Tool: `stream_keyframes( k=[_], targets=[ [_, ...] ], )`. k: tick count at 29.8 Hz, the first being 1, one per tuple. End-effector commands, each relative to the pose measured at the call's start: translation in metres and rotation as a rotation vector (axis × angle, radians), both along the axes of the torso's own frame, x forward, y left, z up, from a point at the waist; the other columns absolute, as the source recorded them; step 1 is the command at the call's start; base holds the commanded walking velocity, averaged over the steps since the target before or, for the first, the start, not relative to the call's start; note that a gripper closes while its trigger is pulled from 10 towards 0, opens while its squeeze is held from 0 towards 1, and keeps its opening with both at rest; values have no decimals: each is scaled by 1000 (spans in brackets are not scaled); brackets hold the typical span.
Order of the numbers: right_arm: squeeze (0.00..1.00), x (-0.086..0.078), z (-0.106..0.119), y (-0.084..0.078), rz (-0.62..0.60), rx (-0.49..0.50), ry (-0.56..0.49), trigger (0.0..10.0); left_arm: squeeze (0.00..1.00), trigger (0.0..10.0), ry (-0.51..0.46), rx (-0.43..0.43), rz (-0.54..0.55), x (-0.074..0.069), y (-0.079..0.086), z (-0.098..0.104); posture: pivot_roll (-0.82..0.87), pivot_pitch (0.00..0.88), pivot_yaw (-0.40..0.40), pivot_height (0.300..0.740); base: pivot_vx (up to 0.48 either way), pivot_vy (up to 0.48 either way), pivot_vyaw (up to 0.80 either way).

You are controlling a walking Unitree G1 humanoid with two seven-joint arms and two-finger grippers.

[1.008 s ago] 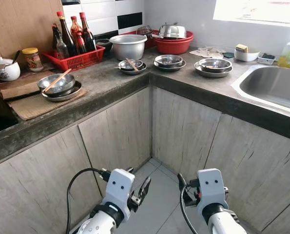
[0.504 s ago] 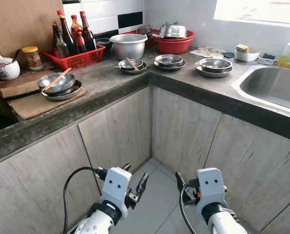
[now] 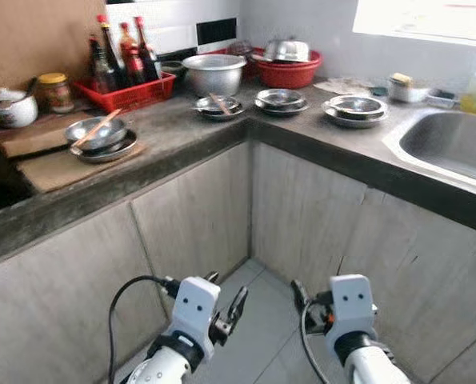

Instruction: Kitchen organization

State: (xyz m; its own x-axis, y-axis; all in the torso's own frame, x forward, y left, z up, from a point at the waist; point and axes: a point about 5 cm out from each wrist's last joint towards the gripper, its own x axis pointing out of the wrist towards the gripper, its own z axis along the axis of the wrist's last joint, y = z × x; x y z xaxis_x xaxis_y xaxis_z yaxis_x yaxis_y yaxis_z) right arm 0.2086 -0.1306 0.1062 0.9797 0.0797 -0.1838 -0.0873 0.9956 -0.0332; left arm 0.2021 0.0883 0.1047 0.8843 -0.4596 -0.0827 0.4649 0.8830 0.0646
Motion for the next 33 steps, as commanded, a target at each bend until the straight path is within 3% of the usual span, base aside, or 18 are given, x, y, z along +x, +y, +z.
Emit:
stream_keyframes(
  k=[1,6,17,22,33],
  targets=[
    [0,2,3,4,11,15,-22,10000,0,10000,9,16,20,1,4,-3,15,0,-14,740,0,0,800],
    [0,3,2,6,35,8,-21,10000,0,10000,6,21,30,0,4,-2,18,0,-18,740,53,0,800],
    [0,5,3,10,55,14,-33,10000,0,10000,20,21,38,1,6,-4,26,0,-19,740,433,0,800],
    [0,6,3,10,56,18,-35,10000,0,10000,22,7,43,0,5,-3,28,0,-22,740,0,0,800],
    [0,9,4,11,49,28,-51,10000,0,10000,17,-2,76,2,8,0,31,0,-26,740,0,0,76]
  ],
)
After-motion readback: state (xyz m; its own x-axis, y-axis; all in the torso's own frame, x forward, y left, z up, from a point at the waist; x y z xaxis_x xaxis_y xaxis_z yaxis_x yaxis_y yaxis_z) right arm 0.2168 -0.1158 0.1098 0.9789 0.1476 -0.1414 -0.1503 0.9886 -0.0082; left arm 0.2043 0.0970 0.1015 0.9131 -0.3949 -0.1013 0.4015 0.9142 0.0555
